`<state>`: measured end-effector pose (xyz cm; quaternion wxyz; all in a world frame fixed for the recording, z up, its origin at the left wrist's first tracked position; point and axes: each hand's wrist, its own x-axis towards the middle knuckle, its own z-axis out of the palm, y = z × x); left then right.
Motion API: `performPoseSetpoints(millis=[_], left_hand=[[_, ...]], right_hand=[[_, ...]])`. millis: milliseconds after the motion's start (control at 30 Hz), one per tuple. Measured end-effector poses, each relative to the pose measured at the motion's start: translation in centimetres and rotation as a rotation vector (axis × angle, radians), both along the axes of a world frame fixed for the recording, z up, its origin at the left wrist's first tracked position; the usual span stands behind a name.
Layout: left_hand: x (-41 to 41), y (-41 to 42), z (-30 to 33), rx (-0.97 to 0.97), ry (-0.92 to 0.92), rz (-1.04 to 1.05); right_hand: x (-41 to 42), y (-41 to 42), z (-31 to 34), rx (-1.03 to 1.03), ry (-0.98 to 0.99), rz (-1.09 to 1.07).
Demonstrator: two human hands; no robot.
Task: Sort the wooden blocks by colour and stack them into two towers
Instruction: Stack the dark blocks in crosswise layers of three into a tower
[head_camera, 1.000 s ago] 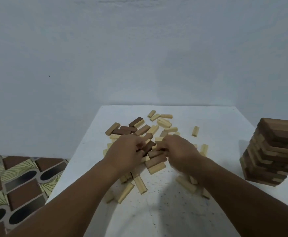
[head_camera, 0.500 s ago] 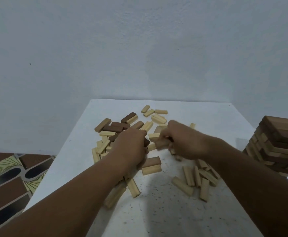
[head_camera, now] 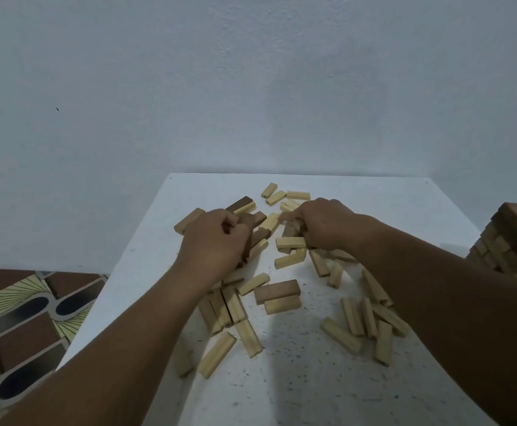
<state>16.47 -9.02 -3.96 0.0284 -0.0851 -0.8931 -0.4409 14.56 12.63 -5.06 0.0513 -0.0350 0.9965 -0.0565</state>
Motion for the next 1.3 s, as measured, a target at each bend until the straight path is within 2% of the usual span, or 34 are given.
performPoseSetpoints(millis=[200, 367, 533, 600, 833, 967, 1133, 1300], left_hand=[[2.1, -1.6, 0.0, 0.217, -0.083, 0.084], [3.4, -1.6, -0.3, 0.228, -0.114, 0.102], [4.0, -1.9, -0.1, 0.277, -0.152, 0.114], [4.2, -1.9, 0.1, 0.282, -0.158, 0.120], [5.4, -1.2, 0.7, 0.305, -0.201, 0.118], [6.3, -0.9, 1.0, 0.328, -0.209, 0.104], [8.5, -0.5, 0.5, 0.368, -0.220, 0.076], [12.4, -0.1, -0.9, 0.379, -0.200, 0.077]], right_hand=[[0.4, -0.1, 0.1, 0.108, 0.112, 0.081], [0.7, -0.2, 0.1, 0.318, 0.106, 0.193], [1.0, -0.2, 0.0, 0.532, 0.226, 0.313], [1.2, 0.0, -0.4, 0.540, 0.244, 0.311], [2.6, 0.3, -1.0, 0.319, 0.207, 0.230], [4.2, 0.1, -0.1, 0.196, 0.311, 0.135], [8.5, -1.6, 0.7, -0.183, 0.324, -0.210], [16.3, -4.2, -0.5, -0.477, 0.246, -0.325]])
